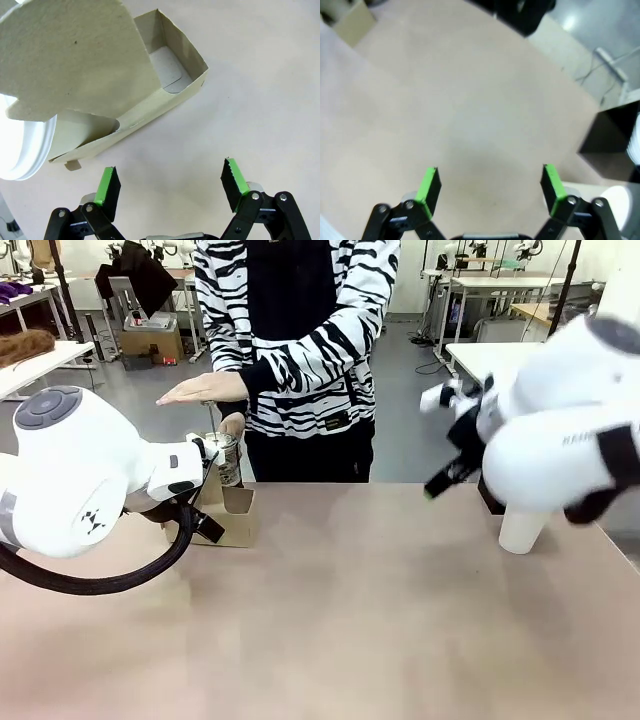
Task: Pour a drink into a cup and package it in a carrier.
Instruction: Pick up the 600 ml Paper Cup and place it in the middle top area of the table.
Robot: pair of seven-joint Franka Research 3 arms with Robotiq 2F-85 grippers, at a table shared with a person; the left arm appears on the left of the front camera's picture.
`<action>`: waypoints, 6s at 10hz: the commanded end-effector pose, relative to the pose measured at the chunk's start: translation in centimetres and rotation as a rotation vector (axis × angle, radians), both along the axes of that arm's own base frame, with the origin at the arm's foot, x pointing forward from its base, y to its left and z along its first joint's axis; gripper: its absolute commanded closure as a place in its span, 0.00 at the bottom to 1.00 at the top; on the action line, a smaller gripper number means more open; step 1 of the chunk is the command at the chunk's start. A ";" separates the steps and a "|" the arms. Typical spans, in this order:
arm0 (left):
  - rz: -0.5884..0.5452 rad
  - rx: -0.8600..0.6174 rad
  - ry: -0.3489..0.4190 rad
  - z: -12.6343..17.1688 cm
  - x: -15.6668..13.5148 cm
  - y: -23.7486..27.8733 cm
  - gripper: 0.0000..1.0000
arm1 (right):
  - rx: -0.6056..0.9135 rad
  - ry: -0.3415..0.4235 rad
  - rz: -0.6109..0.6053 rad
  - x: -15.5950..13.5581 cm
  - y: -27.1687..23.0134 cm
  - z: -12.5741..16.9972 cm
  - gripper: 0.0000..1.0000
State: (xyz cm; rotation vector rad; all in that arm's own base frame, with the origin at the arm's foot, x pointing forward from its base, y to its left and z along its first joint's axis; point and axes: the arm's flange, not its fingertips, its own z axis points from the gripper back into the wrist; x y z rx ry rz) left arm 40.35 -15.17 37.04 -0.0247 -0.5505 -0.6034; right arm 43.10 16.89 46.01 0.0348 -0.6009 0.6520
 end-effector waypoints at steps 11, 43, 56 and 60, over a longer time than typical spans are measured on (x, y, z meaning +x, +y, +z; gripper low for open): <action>0.000 0.000 0.000 0.0 0.0 0.0 0.00 | 0.627 -0.173 0.171 -0.3 -27.7 -1.2 0.00; 0.000 0.000 0.000 0.0 0.0 0.0 0.00 | 0.866 -0.497 0.348 3.1 -28.7 -23.5 0.00; 0.000 0.000 0.000 0.0 0.0 0.0 0.00 | 0.890 -0.489 0.379 4.5 -26.7 -23.6 0.20; 0.000 0.000 0.000 0.0 0.0 0.0 0.00 | 0.888 -0.550 0.358 1.0 -26.7 -18.0 0.20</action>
